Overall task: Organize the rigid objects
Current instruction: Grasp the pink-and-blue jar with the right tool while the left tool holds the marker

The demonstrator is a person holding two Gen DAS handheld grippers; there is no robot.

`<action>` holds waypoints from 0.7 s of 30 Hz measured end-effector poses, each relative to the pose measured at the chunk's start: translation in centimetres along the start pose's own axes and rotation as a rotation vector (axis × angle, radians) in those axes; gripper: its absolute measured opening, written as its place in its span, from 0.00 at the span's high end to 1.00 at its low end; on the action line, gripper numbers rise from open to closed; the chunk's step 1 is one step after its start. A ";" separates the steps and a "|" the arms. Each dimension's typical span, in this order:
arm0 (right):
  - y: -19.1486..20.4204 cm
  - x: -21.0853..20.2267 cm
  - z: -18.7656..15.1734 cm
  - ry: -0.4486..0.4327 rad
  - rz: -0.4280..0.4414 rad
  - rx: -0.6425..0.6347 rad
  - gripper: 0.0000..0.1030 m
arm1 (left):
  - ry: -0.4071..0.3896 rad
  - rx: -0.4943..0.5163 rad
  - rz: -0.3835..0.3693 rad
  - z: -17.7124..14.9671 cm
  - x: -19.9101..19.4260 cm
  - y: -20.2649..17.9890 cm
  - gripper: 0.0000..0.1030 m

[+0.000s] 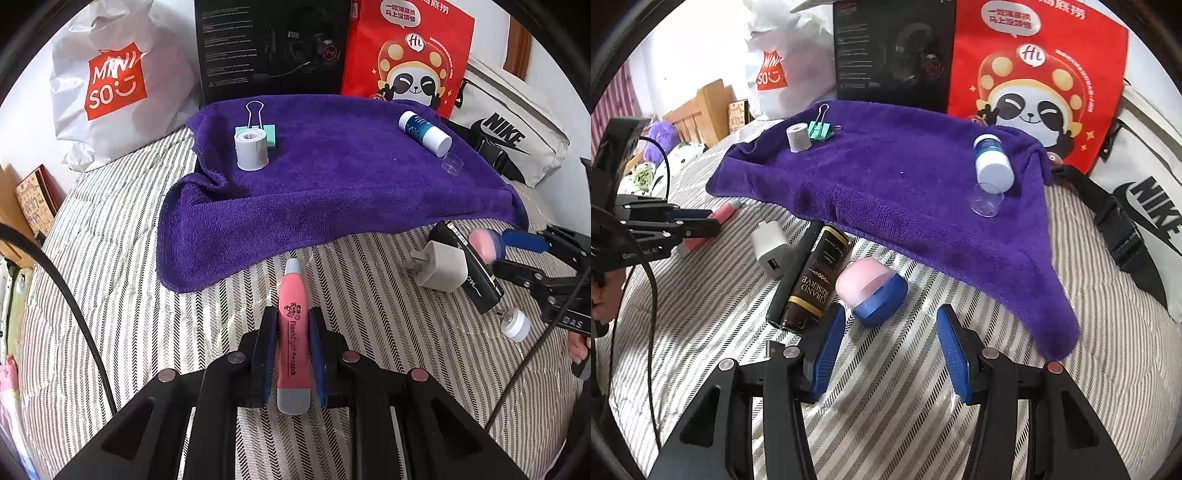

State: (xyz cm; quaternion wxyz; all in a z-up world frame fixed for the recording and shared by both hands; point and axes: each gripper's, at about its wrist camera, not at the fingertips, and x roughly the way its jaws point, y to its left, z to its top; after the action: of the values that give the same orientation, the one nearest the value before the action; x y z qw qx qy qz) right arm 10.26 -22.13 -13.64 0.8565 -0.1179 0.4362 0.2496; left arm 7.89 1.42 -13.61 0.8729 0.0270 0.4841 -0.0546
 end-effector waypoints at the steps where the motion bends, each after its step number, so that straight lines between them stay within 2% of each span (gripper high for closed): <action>1: 0.0 0.4 0.1 0.005 -0.008 -0.010 0.49 | 0.001 0.001 0.000 0.0 0.0 0.0 0.84; 7: 0.3 1.7 1.1 -0.002 -0.015 -0.050 0.44 | -0.001 0.004 0.000 0.0 0.0 -0.1 0.84; 10: 0.3 2.2 1.7 -0.009 -0.004 -0.043 0.45 | -0.002 0.000 0.000 0.0 0.0 -0.1 0.84; 12: 0.2 2.4 1.8 -0.018 0.010 -0.027 0.56 | -0.002 0.001 0.000 0.0 0.0 -0.1 0.84; 13: 0.2 2.3 1.8 -0.021 0.006 -0.024 0.65 | -0.002 0.002 0.001 0.0 -0.1 -0.1 0.84; 21: 0.3 0.9 0.5 0.016 -0.044 0.009 0.65 | -0.006 0.002 -0.006 -0.1 -0.1 0.0 0.84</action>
State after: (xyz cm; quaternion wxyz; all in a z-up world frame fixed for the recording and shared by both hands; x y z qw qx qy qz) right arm 10.91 -21.42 -14.02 0.8588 -0.1257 0.4416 0.2275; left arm 7.74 1.38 -13.54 0.8742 0.0263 0.4815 -0.0578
